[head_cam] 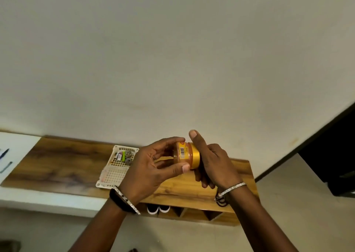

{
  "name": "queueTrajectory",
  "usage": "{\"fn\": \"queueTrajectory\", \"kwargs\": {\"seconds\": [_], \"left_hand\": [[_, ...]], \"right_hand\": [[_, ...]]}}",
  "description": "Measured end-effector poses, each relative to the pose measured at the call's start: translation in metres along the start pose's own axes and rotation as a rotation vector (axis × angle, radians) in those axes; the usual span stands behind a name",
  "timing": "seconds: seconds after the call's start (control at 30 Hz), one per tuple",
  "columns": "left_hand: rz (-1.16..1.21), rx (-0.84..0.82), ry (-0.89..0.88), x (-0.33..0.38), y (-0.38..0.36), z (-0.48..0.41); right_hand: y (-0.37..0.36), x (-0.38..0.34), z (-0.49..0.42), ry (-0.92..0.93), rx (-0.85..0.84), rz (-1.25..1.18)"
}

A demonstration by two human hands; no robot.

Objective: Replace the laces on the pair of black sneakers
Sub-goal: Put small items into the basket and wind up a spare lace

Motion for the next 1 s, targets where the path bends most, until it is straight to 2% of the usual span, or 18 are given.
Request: {"fn": "queueTrajectory", "kwargs": {"seconds": [0.1, 0.2, 0.27, 0.37, 0.47, 0.6, 0.67, 0.73, 0.83, 0.9, 1.0], "left_hand": [[0.018, 0.04, 0.011, -0.001, 0.038, -0.001], [0.203, 0.162, 0.11, -0.011, 0.079, 0.001], [0.264, 0.189, 0.142, -0.012, 0.1, 0.002], [0.264, 0.183, 0.157, -0.01, 0.133, 0.002], [0.207, 0.142, 0.138, -0.007, 0.159, 0.002], [0.064, 0.044, 0.072, -0.004, 0.188, 0.003], [0.012, -0.012, 0.068, -0.009, 0.201, 0.002], [0.007, -0.005, 0.073, -0.012, 0.206, 0.002], [0.036, 0.083, 0.101, -0.02, 0.222, -0.001], [0.068, 0.126, 0.119, -0.028, 0.23, -0.004], [0.054, 0.118, 0.122, -0.037, 0.233, -0.007]], "right_hand": [[-0.034, -0.021, -0.013, -0.025, -0.059, 0.067], [-0.059, -0.043, -0.027, 0.015, -0.118, -0.061], [-0.07, -0.056, -0.031, 0.141, -0.23, -0.108], [-0.096, -0.074, -0.034, 0.333, -0.371, 0.013], [-0.118, -0.087, -0.042, 0.358, -0.303, -0.044], [-0.155, -0.092, -0.048, 0.158, -0.342, -0.215], [-0.175, -0.089, -0.054, 0.031, -0.36, -0.152], [-0.182, -0.085, -0.057, -0.017, -0.344, -0.069], [-0.184, -0.092, -0.075, 0.129, -0.216, -0.026], [-0.187, -0.095, -0.082, 0.261, -0.312, -0.036], [-0.188, -0.094, -0.094, 0.274, -0.358, -0.078]]}}
Point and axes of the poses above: each hand's wrist, its own z-axis away from the middle knuckle, its own y-axis out of the back of the hand, x = y × z, the point moved 5 cm from there along -z, towards the middle knuckle, and after that the axes turned 12 degrees about -y, right-handed, at the moved point
